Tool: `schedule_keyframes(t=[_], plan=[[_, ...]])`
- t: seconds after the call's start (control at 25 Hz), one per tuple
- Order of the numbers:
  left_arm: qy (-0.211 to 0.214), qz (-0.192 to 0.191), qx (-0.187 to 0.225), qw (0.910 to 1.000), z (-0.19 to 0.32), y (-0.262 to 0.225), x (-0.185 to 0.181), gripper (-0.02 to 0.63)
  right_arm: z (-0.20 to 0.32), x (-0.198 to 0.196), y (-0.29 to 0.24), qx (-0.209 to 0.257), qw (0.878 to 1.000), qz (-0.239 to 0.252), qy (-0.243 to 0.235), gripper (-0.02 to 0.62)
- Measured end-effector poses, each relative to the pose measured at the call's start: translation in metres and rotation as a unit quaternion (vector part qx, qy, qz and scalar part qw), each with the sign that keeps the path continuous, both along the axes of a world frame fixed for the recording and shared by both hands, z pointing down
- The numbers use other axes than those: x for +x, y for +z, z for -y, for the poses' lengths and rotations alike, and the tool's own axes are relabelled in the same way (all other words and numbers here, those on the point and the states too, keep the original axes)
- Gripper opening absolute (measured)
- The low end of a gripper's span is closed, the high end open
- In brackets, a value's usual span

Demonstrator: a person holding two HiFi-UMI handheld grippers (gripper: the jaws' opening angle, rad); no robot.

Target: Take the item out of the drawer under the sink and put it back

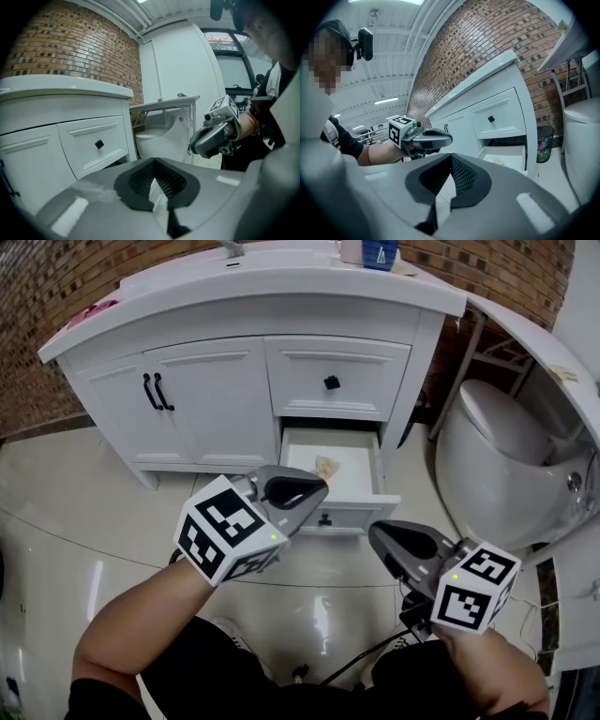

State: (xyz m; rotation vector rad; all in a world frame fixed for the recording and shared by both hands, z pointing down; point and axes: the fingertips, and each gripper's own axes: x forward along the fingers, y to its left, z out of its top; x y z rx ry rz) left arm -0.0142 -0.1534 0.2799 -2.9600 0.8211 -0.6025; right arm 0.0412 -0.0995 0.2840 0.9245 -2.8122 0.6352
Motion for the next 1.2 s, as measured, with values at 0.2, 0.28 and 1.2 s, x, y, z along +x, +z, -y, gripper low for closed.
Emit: schedule_keyframes(t=[0.2, 0.28, 1.2], plan=[[-0.003, -0.056, 0.024, 0.9982, -0.039, -0.033, -0.008, 0.005, -0.007, 0.002, -0.011, 0.01, 1.0, 0.012, 0.0, 0.003], [0.004, -0.066, 0.043, 0.9969, -0.052, -0.043, -0.009, 0.005, -0.012, 0.001, -0.015, 0.016, 1.0, 0.013, -0.003, 0.003], [-0.019, -0.124, -0.036, 0.9915, -0.072, -0.003, -0.038, 0.005, -0.02, 0.001, -0.004, 0.021, 0.999, -0.027, -0.011, 0.003]])
